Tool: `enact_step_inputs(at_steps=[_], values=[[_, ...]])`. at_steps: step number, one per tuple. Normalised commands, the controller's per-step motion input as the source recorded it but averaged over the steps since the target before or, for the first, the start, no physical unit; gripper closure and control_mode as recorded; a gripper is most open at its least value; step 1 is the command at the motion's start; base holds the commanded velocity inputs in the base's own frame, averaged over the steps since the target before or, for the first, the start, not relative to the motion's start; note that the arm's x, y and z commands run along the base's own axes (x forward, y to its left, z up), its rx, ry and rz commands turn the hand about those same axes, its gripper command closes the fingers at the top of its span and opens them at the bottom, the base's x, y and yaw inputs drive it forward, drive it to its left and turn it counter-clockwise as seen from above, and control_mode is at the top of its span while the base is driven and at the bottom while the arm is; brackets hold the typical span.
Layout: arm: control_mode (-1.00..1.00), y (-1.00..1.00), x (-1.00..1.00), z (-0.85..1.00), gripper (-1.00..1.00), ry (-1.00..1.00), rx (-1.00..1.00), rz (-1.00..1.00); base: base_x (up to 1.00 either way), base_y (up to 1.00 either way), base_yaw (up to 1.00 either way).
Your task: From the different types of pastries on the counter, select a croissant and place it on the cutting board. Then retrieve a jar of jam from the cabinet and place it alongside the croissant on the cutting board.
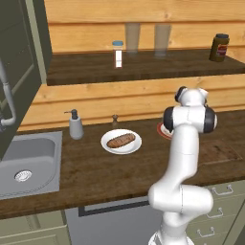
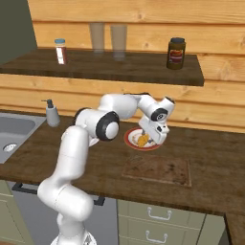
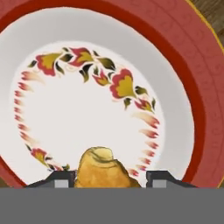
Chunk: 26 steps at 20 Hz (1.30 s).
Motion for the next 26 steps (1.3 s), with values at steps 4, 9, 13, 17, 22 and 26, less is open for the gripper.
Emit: enact_step_inputs(at_steps=[4, 9, 13, 17, 22, 26], values=[[-1.0, 0.0, -0.72, 0.53, 1.0, 0.0, 0.0, -0.11, 0.0, 0.0, 0.0], [-1.0, -0.34, -0.84, 0.14, 1.0, -0.01, 0.0, -0.08, 0.0, 0.0, 0.0], [-1.0, -0.69, -0.92, 0.0, 1.0, -0.06, 0.0, -0.03, 0.0, 0.0, 0.0], [-1.0, -0.97, -0.45, 0.0, 1.0, -0.01, 0.0, 0.0, 0.0, 0.0, 0.0], [-1.0, -0.95, -0.2, -0.01, 1.0, 0.0, 0.0, 0.0, 0.0, 0.0, 0.0], [-1.0, -0.66, -0.06, -0.19, 1.0, 0.0, 0.0, 0.0, 0.0, 0.0, 0.0]])
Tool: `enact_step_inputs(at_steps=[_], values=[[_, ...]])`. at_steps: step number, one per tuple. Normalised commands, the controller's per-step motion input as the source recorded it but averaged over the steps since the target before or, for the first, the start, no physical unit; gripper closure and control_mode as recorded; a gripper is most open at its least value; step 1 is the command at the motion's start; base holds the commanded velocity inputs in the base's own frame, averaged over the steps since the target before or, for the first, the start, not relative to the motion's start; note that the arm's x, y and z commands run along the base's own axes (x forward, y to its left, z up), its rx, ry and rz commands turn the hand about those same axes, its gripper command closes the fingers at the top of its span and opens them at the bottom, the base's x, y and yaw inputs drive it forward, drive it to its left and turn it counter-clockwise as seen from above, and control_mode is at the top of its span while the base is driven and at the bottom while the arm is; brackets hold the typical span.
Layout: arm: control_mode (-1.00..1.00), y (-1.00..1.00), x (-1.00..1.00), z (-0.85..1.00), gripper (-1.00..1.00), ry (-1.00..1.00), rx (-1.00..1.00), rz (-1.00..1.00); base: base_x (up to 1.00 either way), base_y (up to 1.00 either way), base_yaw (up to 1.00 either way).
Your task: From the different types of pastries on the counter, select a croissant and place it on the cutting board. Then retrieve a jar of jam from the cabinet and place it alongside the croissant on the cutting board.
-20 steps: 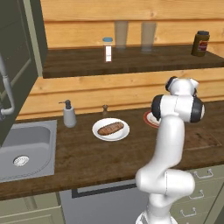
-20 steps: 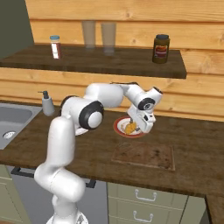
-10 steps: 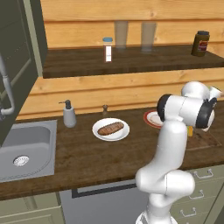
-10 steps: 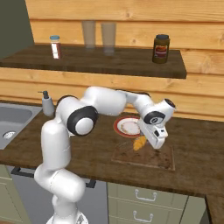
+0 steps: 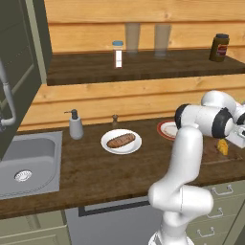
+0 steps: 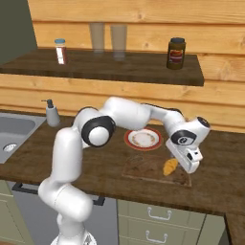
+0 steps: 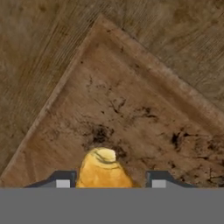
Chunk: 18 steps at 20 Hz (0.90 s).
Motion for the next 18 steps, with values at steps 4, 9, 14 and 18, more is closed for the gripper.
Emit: enact_step_inputs(at_steps=[4, 9, 14, 18], values=[[-1.0, -0.25, -0.08, -0.36, 1.0, 0.0, 0.0, 0.0, 0.0, 0.0, 0.0], [-1.0, 0.33, 0.01, -0.39, -1.0, 0.0, 0.0, 0.0, 0.0, 0.0, 0.0], [-1.0, 0.24, 0.34, 0.05, -1.0, 0.0, 0.01, 0.0, 0.0, 0.0, 0.0], [-1.0, 0.0, 0.15, 0.11, -1.0, 0.0, 0.01, 0.0, 0.0, 0.0, 0.0]])
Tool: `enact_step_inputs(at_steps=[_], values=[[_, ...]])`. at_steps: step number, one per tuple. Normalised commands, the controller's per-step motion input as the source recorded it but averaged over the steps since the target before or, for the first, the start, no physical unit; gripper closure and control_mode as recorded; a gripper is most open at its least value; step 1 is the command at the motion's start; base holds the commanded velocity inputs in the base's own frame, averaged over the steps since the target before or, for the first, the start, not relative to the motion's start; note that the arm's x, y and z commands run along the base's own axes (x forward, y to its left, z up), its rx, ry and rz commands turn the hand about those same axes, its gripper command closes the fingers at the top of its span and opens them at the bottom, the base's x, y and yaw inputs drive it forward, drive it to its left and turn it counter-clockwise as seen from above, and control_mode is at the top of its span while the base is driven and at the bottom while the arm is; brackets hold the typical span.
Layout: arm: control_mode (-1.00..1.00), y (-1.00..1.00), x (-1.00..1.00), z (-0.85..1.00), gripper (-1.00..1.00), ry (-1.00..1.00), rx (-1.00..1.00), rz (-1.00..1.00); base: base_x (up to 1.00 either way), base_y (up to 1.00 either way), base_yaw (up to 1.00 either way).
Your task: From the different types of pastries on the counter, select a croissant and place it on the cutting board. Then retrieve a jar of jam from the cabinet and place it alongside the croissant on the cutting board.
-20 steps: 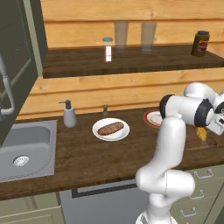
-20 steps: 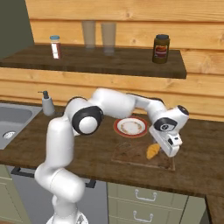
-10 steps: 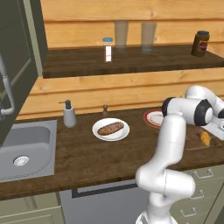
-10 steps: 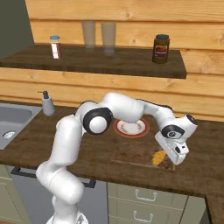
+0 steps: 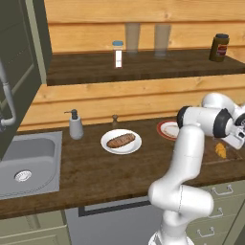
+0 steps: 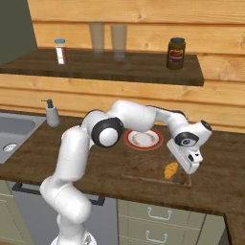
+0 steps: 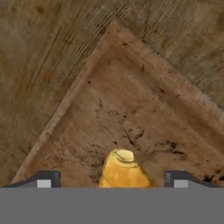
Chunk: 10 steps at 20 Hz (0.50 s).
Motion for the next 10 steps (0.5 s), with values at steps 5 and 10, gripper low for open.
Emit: enact_step_inputs(at_steps=[5, 10], values=[[-1.0, 0.0, -0.42, 0.47, -1.0, -0.13, 0.0, 0.0, 0.0, 0.0, 0.0], [-1.0, 0.33, -0.77, 0.85, -1.0, -0.29, 0.0, 0.0, 0.0, 0.0, 0.0]])
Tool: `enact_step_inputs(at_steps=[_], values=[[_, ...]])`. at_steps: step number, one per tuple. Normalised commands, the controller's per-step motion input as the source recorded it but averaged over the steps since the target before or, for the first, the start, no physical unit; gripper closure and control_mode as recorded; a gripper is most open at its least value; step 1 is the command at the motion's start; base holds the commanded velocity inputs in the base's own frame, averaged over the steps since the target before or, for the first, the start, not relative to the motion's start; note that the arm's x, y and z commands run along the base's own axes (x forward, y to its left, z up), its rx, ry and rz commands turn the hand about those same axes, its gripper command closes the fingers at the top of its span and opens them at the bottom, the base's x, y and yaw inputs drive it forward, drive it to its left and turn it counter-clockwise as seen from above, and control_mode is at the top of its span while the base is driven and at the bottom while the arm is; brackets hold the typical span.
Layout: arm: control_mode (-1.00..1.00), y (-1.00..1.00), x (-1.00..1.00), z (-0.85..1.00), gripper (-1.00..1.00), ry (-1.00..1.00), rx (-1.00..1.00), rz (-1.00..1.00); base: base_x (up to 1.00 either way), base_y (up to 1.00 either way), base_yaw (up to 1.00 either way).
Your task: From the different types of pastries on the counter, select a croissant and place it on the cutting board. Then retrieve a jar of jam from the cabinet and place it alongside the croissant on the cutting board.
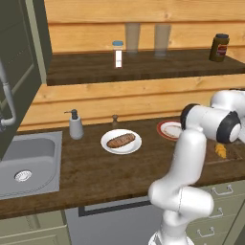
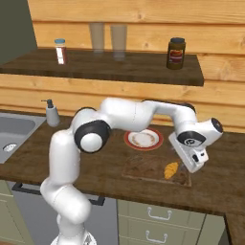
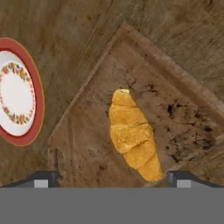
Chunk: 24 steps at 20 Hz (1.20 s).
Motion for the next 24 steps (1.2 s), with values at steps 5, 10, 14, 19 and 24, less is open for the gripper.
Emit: enact_step_inputs(at_steps=[5, 10, 14, 19, 24], values=[[-1.0, 0.88, -0.64, 0.63, -1.0, -0.29, -0.05, 0.01, 0.0, 0.0, 0.0], [-1.0, 1.0, -0.54, 0.4, -1.0, -0.21, -0.11, 0.03, 0.0, 0.0, 0.0], [-1.0, 1.0, -0.47, 0.26, -1.0, -0.15, -0.19, 0.07, 0.0, 0.0, 0.0], [-1.0, 1.0, -0.21, 0.13, -1.0, -0.01, -0.28, 0.03, 0.0, 0.0, 0.0], [-1.0, 1.0, -0.04, -0.04, -1.0, 0.13, -0.34, 0.0, 0.0, 0.0, 0.0]])
